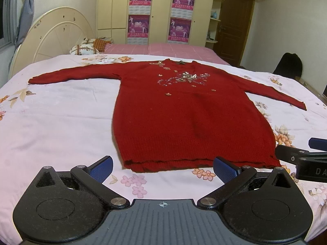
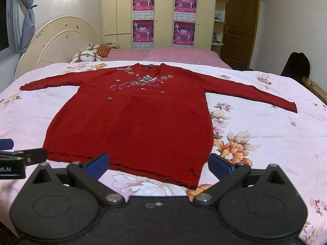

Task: Fold small clothes

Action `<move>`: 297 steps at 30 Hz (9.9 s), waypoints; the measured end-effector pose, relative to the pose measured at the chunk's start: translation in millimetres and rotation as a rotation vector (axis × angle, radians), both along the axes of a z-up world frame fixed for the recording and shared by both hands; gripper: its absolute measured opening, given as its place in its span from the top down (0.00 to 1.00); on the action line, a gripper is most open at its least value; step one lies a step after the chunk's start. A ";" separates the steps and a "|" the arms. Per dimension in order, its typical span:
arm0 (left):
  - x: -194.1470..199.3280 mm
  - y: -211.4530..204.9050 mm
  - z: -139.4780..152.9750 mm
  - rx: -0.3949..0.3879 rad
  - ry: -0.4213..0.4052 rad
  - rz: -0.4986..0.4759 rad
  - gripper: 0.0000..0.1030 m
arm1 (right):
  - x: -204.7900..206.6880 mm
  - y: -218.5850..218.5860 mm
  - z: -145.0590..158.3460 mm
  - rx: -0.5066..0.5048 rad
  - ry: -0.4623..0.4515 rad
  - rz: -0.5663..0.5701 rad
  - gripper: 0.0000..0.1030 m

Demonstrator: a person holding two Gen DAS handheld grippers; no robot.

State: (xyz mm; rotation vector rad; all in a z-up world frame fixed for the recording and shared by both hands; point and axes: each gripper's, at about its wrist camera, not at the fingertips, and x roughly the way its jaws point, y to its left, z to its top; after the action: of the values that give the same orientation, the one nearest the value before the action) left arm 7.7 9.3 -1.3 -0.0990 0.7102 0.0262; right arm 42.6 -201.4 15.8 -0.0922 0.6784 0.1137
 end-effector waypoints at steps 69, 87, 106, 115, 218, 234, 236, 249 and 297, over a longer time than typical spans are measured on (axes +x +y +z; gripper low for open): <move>265.0 83.1 -48.5 0.023 -0.098 0.208 0.00 | 235.9 -389.1 -56.7 0.695 -0.171 -0.761 0.37; 313.6 93.7 -90.4 0.000 0.100 0.236 0.00 | 311.5 -443.1 -98.5 0.796 -0.120 -0.763 0.61; 288.1 138.4 -46.0 -0.013 -0.020 0.263 0.00 | 390.4 -82.6 -16.8 0.384 -0.038 0.008 0.94; 277.2 161.6 -38.7 -0.091 -0.039 0.290 0.00 | 387.6 123.1 -49.1 0.195 0.105 0.396 0.54; 281.0 421.7 -118.3 -0.655 -0.324 0.914 0.16 | 337.1 -153.2 -31.6 0.191 -0.022 -0.077 0.43; 343.9 470.2 -101.1 -0.486 -0.184 0.844 0.96 | 343.8 -136.4 -14.5 0.242 -0.053 -0.079 0.43; 359.8 434.4 -76.9 -0.419 -0.247 0.692 0.96 | 342.9 -135.2 -15.9 0.251 -0.054 -0.081 0.43; 500.1 9.9 -65.5 -0.193 -0.080 -0.195 0.96 | 328.0 -129.3 -7.8 0.340 -0.066 -0.124 0.43; 430.3 134.9 -96.2 0.075 -0.043 -0.025 0.79 | 415.3 -89.8 -43.4 0.437 0.155 -0.093 0.94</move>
State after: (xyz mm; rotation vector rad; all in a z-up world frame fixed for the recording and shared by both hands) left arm 437.9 144.2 -97.4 -0.0186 0.6662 0.0272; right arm 457.9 -291.2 -27.7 0.3708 0.7972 0.1787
